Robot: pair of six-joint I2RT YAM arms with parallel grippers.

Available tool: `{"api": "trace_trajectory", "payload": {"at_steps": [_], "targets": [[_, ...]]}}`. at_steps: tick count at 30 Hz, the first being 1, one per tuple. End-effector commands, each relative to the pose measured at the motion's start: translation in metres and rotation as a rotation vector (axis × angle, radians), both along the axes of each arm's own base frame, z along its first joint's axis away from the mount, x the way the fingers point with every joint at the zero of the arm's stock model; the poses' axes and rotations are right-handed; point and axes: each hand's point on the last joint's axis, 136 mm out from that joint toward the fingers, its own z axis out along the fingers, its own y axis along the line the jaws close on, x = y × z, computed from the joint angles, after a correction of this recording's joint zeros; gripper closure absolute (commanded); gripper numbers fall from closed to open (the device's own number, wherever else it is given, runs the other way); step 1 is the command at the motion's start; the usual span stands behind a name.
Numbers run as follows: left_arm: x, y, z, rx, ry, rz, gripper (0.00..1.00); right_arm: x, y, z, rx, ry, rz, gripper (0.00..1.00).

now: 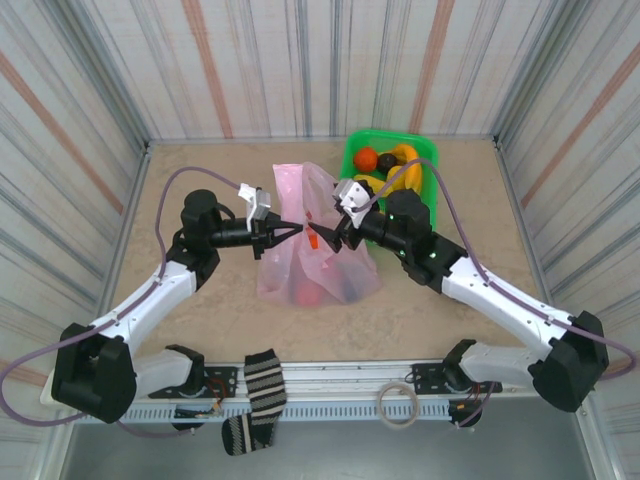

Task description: Place the fake fruits into the plastic bag and tie a complex knot

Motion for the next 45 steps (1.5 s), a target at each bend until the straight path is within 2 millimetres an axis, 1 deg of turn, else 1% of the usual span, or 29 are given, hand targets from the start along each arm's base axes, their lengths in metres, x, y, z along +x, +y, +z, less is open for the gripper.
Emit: {"api": "trace_trajectory", "payload": {"at_steps": [1,2,4,7,9,10,13,14,16,17,19,21,24,26,28,30,32,34,35,37,39,41,42,43,45], "targets": [[-0.004,0.001,0.02,-0.021,-0.071,0.004,1.0,0.007,0.0,-0.012,-0.065,-0.029,-0.052,0.01],[-0.004,0.001,0.021,-0.022,-0.074,0.007,1.0,0.009,0.0,-0.014,-0.07,-0.034,-0.061,0.01],[-0.004,0.002,0.022,-0.023,-0.076,0.006,1.0,0.009,0.001,-0.015,-0.069,-0.033,-0.062,0.11],[-0.003,0.003,0.022,-0.021,-0.069,0.022,1.0,0.01,-0.002,-0.009,-0.058,-0.043,-0.077,0.5],[0.0,0.006,0.023,-0.025,-0.065,0.046,1.0,0.011,-0.007,-0.002,-0.044,-0.055,-0.102,0.64],[0.002,0.009,0.024,-0.031,-0.062,0.058,1.0,0.012,-0.01,0.001,-0.036,-0.056,-0.109,0.74],[0.009,0.022,0.027,-0.05,-0.044,0.118,1.0,0.012,-0.022,0.014,0.034,-0.019,-0.1,0.98],[0.012,0.027,0.028,-0.057,-0.04,0.137,0.99,0.012,-0.026,0.018,0.063,-0.005,-0.091,1.0],[0.017,0.037,0.029,-0.076,-0.025,0.179,0.93,0.008,-0.033,0.028,0.133,0.006,-0.061,1.0],[0.017,0.04,0.029,-0.082,-0.021,0.191,0.86,0.006,-0.035,0.032,0.161,0.001,-0.047,1.0],[0.019,0.047,0.029,-0.087,-0.01,0.22,0.75,0.0,-0.039,0.036,0.208,-0.009,-0.014,1.0],[0.018,0.051,0.033,-0.095,0.0,0.244,0.54,-0.004,-0.039,0.034,0.217,-0.005,0.014,1.0],[0.013,0.06,0.044,-0.107,-0.006,0.279,0.41,-0.009,-0.037,0.028,0.221,0.005,0.038,1.0],[0.006,0.068,0.056,-0.109,-0.015,0.309,0.36,-0.009,-0.039,0.028,0.238,0.001,0.037,1.0],[-0.005,0.077,0.075,-0.097,-0.045,0.35,0.3,-0.01,-0.042,0.03,0.255,-0.009,0.035,1.0],[-0.02,0.081,0.095,-0.08,-0.092,0.368,0.27,-0.012,-0.045,0.032,0.269,-0.014,0.038,1.0],[-0.038,0.082,0.115,-0.082,-0.135,0.349,0.26,-0.012,-0.047,0.033,0.275,-0.018,0.039,1.0],[-0.061,0.074,0.132,-0.095,-0.176,0.274,0.26,-0.012,-0.049,0.031,0.279,-0.017,0.038,1.0],[-0.072,0.066,0.136,-0.102,-0.193,0.224,0.26,-0.013,-0.049,0.032,0.282,-0.021,0.042,1.0],[-0.091,0.044,0.139,-0.109,-0.224,0.127,0.24,-0.014,-0.05,0.032,0.296,-0.027,0.048,1.0],[-0.102,0.018,0.133,-0.095,-0.244,0.054,0.22,-0.017,-0.048,0.031,0.304,-0.03,0.071,1.0],[-0.1,-0.006,0.127,-0.069,-0.247,0.025,0.21,-0.022,-0.046,0.029,0.307,-0.031,0.101,1.0],[-0.094,-0.014,0.128,-0.069,-0.245,0.027,0.2,-0.028,-0.046,0.032,0.313,-0.046,0.126,1.0],[-0.083,-0.019,0.13,-0.074,-0.232,0.045,0.19,-0.033,-0.048,0.035,0.322,-0.061,0.139,1.0],[-0.067,-0.026,0.136,-0.083,-0.227,0.059,0.18,-0.038,-0.05,0.031,0.327,-0.067,0.16,1.0]]}}
